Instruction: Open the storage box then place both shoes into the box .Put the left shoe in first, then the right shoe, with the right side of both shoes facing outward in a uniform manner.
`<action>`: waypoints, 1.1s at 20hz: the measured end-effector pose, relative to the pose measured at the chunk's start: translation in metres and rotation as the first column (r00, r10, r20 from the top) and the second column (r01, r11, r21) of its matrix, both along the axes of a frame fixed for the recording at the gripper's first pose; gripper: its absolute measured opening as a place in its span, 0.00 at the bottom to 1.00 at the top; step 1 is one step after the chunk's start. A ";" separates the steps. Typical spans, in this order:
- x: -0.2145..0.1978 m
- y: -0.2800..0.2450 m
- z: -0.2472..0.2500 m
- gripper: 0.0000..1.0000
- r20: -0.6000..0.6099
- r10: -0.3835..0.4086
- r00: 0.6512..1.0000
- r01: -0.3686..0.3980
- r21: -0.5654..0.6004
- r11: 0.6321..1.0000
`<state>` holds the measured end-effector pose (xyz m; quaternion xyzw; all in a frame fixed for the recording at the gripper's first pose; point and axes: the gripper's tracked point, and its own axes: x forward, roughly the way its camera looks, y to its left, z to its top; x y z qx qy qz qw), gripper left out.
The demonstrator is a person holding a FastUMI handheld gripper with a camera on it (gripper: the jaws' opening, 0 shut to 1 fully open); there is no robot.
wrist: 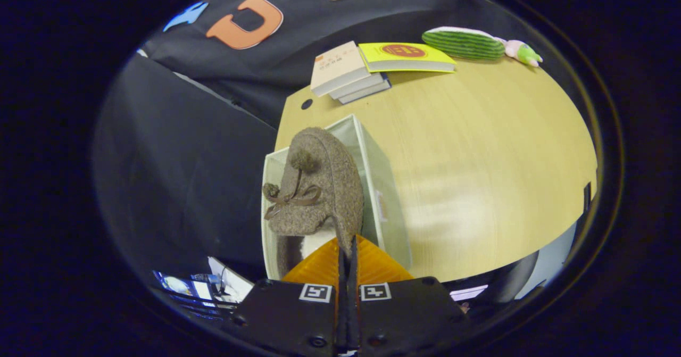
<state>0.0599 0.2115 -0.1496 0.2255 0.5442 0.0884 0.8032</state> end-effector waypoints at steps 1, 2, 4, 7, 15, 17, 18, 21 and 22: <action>0.003 0.000 -0.004 0.06 -0.002 -0.006 1.000 0.006 0.004 1.000; 0.003 0.000 -0.005 0.06 -0.002 -0.013 1.000 0.013 0.008 1.000; 0.006 -0.001 -0.005 0.06 0.004 -0.024 1.000 0.024 0.008 1.000; 0.013 0.006 0.011 0.20 0.071 -0.002 0.997 0.000 0.032 0.999; 0.022 -0.007 0.072 0.81 0.400 0.101 0.911 -0.054 -0.128 0.990; 0.023 -0.013 0.091 0.81 0.458 0.087 0.885 -0.020 -0.150 0.989; 0.024 -0.015 0.101 0.81 0.492 0.085 0.867 -0.006 -0.158 0.987; 0.029 -0.035 0.133 0.87 0.606 0.096 0.790 0.045 -0.214 0.976; 0.029 -0.042 0.144 0.93 0.643 0.094 0.760 0.069 -0.224 0.972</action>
